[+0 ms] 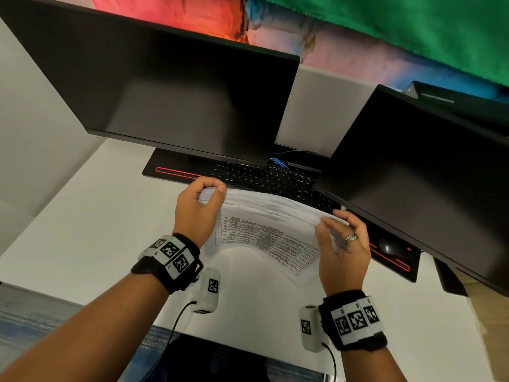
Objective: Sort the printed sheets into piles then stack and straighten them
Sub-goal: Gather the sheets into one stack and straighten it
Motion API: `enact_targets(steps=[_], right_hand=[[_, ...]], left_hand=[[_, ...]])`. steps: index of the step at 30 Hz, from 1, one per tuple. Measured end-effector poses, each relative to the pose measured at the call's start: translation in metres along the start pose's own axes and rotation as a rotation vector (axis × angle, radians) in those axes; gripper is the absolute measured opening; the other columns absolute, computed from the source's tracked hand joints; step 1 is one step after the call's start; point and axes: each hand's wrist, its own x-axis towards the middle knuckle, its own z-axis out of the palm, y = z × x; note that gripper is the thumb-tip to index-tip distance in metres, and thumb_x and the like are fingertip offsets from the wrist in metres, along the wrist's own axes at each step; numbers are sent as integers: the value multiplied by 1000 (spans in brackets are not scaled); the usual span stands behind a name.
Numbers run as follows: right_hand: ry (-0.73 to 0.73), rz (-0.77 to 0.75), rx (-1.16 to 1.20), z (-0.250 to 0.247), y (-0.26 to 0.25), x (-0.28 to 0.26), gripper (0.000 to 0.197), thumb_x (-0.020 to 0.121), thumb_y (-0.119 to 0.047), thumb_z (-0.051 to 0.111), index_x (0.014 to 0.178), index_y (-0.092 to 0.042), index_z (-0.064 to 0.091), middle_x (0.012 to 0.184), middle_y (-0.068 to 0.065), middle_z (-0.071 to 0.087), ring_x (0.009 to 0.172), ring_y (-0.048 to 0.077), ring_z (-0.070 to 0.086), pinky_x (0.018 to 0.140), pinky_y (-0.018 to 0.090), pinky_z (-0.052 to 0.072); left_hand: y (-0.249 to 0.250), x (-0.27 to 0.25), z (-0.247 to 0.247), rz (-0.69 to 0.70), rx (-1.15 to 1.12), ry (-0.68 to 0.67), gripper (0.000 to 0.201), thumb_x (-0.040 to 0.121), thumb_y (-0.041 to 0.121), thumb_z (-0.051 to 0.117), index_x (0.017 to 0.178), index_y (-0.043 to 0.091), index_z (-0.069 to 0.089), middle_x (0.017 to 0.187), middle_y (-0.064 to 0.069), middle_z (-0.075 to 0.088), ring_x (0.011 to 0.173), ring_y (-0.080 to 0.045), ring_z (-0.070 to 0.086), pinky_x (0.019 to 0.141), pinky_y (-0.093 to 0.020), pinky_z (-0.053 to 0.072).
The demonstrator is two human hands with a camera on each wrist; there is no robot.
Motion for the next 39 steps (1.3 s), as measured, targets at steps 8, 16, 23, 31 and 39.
enact_targets(steps=[8, 16, 23, 31, 39], right_hand=[[-6, -32, -200, 0, 1, -7, 37, 94, -26, 64, 130, -17, 62, 128, -8, 54, 113, -10, 48, 97, 14, 40], [-96, -126, -250, -3, 7, -12, 46, 91, -43, 60, 127, -13, 65, 130, -4, 53, 117, 7, 49, 98, 19, 43], [-175, -178, -313, -5, 6, -13, 40, 90, -37, 62, 128, -24, 62, 136, 0, 48, 124, 22, 49, 99, 40, 46], [-115, -150, -230, -5, 10, -16, 24, 90, -21, 67, 112, -15, 74, 126, -14, 55, 117, 13, 57, 97, 45, 53], [-184, -171, -345, -7, 4, -14, 44, 95, -45, 53, 126, -17, 67, 134, -1, 52, 121, 23, 53, 101, 36, 44]], left_hand=[[-5, 3, -4, 162, 87, -87, 15, 92, 14, 68, 103, 18, 75, 104, 4, 68, 98, -9, 63, 92, -25, 51], [-13, 5, -18, 443, 488, -299, 46, 93, 55, 50, 128, 30, 65, 115, 9, 64, 102, -17, 58, 85, -37, 53], [-10, 12, -30, 592, 772, -443, 59, 95, 65, 30, 139, 34, 55, 127, 2, 60, 108, -24, 54, 88, -39, 51], [-19, 17, -35, 654, 715, -499, 45, 99, 52, 39, 137, 36, 56, 132, 1, 57, 111, -22, 52, 88, -34, 50], [-17, 18, -37, 685, 769, -502, 47, 97, 51, 41, 138, 35, 54, 129, 1, 58, 106, -24, 54, 80, -35, 53]])
